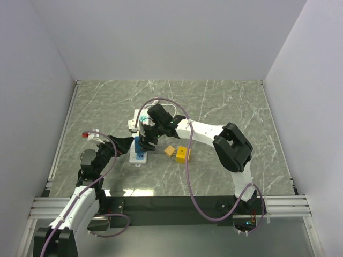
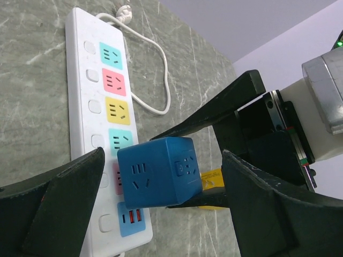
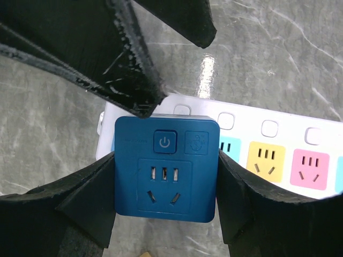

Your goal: Insert the plug

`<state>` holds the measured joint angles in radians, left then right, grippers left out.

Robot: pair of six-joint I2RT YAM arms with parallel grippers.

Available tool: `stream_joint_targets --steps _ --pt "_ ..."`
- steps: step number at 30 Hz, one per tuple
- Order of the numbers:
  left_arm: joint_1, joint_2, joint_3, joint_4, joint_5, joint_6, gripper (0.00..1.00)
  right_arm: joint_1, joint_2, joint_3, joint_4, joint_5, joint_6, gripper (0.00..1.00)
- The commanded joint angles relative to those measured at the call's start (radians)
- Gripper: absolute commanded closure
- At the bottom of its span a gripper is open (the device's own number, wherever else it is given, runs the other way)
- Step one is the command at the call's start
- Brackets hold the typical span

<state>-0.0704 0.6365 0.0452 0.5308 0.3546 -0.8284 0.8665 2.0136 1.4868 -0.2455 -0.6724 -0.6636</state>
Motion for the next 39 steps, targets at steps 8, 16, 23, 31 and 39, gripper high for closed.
stream_joint_targets --steps 8,16,23,31,39 --pt "0.006 -0.031 -0.027 0.006 0.023 0.015 0.04 0.014 -0.004 -0.066 0.107 0.166 0.139 1.00" --pt "0.006 -0.032 -0.027 0.009 0.029 0.017 0.04 0.014 -0.013 -0.086 0.129 0.229 0.190 1.00" --pt "0.006 0.024 -0.041 0.029 0.004 0.021 0.05 0.035 -0.009 -0.071 0.107 0.261 0.177 1.00" --pt "0.004 0.058 -0.036 0.027 -0.032 0.031 0.09 0.043 0.004 -0.051 0.101 0.266 0.176 1.00" --pt "-0.015 0.149 -0.010 0.035 -0.059 0.037 0.16 0.045 0.014 -0.020 0.101 0.261 0.191 1.00"
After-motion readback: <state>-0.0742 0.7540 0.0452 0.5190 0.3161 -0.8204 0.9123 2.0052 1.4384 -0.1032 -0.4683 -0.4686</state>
